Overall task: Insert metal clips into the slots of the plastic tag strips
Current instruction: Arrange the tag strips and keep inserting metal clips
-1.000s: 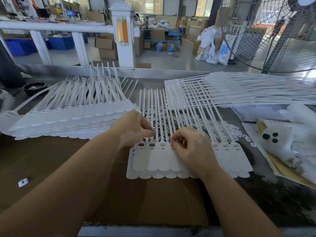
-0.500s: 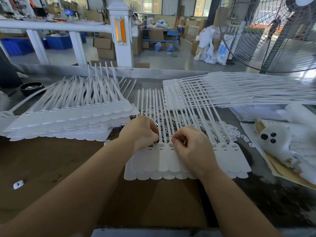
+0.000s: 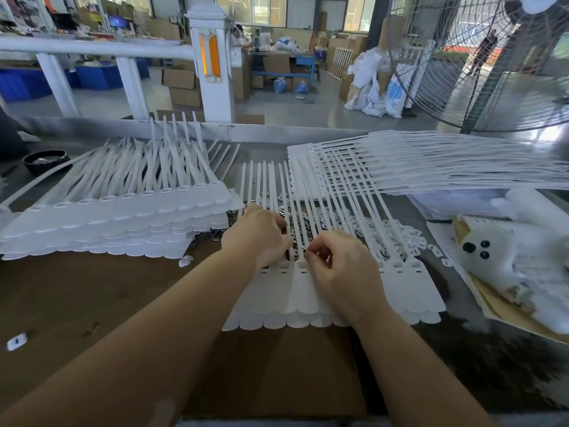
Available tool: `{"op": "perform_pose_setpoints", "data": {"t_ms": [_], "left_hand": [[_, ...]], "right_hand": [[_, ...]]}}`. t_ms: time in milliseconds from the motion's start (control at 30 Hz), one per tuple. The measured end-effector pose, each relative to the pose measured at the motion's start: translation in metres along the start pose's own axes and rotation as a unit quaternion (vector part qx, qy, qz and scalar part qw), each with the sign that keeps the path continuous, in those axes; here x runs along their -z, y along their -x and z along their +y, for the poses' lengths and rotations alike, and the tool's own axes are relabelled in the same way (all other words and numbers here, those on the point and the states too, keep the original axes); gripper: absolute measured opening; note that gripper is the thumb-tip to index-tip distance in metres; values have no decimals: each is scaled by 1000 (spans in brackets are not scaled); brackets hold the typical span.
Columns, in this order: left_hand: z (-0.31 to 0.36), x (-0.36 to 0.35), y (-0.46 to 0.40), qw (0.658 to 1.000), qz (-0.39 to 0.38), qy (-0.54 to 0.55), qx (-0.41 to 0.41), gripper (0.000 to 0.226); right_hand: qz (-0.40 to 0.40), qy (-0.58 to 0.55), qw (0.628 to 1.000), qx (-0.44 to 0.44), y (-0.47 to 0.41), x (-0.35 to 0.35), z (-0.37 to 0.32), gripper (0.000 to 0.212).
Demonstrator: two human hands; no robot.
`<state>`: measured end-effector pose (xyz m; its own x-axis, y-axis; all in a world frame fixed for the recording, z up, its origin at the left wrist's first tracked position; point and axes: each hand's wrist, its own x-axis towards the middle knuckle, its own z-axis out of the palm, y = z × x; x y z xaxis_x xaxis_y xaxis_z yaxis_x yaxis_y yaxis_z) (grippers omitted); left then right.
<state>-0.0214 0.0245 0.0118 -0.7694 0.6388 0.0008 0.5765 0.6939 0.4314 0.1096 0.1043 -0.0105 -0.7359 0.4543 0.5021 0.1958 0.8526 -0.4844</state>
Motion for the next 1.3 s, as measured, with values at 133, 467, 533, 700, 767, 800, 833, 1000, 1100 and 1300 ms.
{"op": "perform_pose_setpoints", "data": {"t_ms": [133, 467, 533, 700, 767, 800, 833, 1000, 1100, 1300], "left_hand": [[6, -3, -3, 1000, 7, -22, 18, 32], [5, -6, -8, 997, 74, -3, 7, 16], [5, -7, -9, 996, 86, -8, 4, 14], [6, -11, -11, 994, 102, -39, -4, 19], [6, -10, -11, 994, 104, -32, -4, 19], [6, -10, -11, 994, 103, -24, -3, 19], [6, -9, -11, 995, 97, -16, -1, 20], [9, -3, -17, 999, 18, -40, 10, 33], [10, -1, -19, 999, 6, -42, 7, 31], [6, -5, -19, 998, 65, 4, 6, 20]], "right_hand": [[-6, 3, 1000, 0, -1, -1, 0, 6], [-13, 4, 1000, -3, -1, 0, 1, 6], [-16, 5, 1000, -2, -1, 0, 1, 6], [-17, 6, 1000, -3, -1, 0, 0, 6], [-20, 5, 1000, -4, -2, 1, 0, 5], [-22, 3, 1000, -5, -2, 1, 0, 5], [-24, 2, 1000, -5, -2, 1, 0, 5], [-24, 9, 1000, -1, -1, 1, 0, 5], [-23, 10, 1000, 0, -1, 1, 0, 5], [-22, 13, 1000, 1, -1, 1, 0, 4]]}}
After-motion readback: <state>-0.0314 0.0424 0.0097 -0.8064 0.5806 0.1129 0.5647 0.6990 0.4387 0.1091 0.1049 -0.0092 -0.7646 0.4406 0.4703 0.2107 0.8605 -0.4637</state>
